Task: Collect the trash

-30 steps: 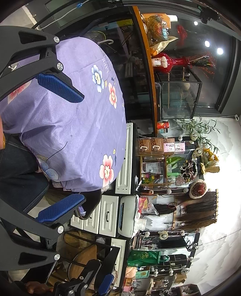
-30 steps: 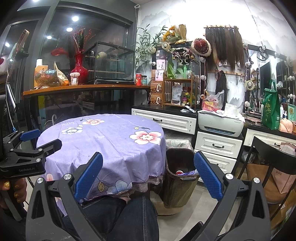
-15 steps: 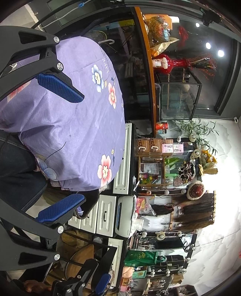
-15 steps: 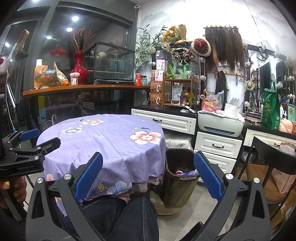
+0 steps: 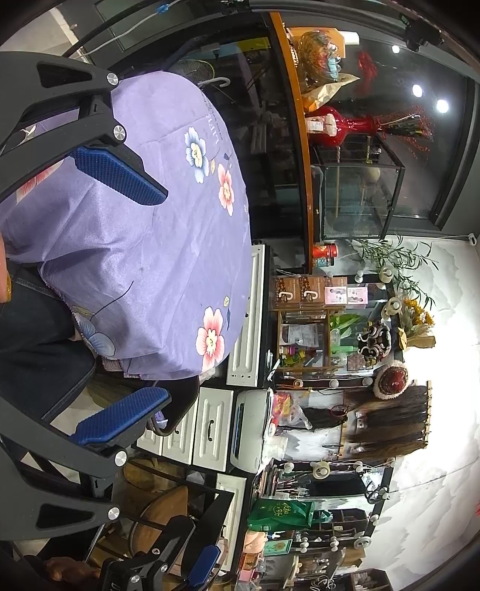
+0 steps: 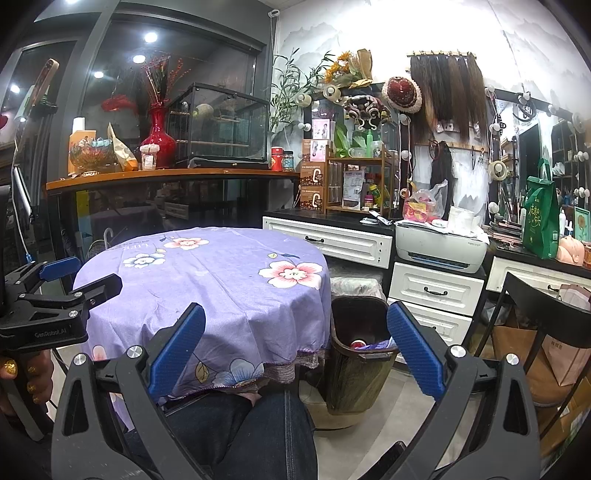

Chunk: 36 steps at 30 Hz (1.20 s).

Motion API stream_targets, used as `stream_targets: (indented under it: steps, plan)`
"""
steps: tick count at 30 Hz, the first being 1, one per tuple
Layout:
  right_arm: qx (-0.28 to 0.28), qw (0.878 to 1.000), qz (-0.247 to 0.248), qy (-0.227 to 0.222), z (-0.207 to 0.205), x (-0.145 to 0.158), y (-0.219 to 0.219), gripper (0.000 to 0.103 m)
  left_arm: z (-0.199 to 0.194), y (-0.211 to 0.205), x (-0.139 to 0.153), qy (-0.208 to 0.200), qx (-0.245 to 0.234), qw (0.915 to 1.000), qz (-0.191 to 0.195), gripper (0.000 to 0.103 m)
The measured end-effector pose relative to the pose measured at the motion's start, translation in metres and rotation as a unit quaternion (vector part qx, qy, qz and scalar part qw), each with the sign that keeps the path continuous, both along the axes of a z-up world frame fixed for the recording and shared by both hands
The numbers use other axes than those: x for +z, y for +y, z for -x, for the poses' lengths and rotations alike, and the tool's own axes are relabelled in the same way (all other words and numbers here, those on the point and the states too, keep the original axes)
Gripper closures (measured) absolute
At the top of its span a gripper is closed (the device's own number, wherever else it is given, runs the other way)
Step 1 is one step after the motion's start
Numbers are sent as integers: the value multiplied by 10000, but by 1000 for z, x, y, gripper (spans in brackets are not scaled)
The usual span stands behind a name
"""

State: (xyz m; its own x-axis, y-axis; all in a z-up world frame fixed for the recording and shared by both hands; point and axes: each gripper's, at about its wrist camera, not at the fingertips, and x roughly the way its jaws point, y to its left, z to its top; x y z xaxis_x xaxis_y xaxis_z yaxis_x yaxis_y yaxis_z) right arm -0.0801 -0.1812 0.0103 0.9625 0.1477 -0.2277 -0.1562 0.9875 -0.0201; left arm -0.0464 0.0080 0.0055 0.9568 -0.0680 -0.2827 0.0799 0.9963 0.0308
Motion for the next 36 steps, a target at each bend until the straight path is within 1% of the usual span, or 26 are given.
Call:
stream_targets:
  steps: [32,36]
  plan:
    - [-2,10000,2,6,0,1,1,6,-1,1,0,-11,5,10000,-18,5]
    - [-8,10000,-2,0,0,1,1,6,0,-1,0,-59,8,10000,-41,5]
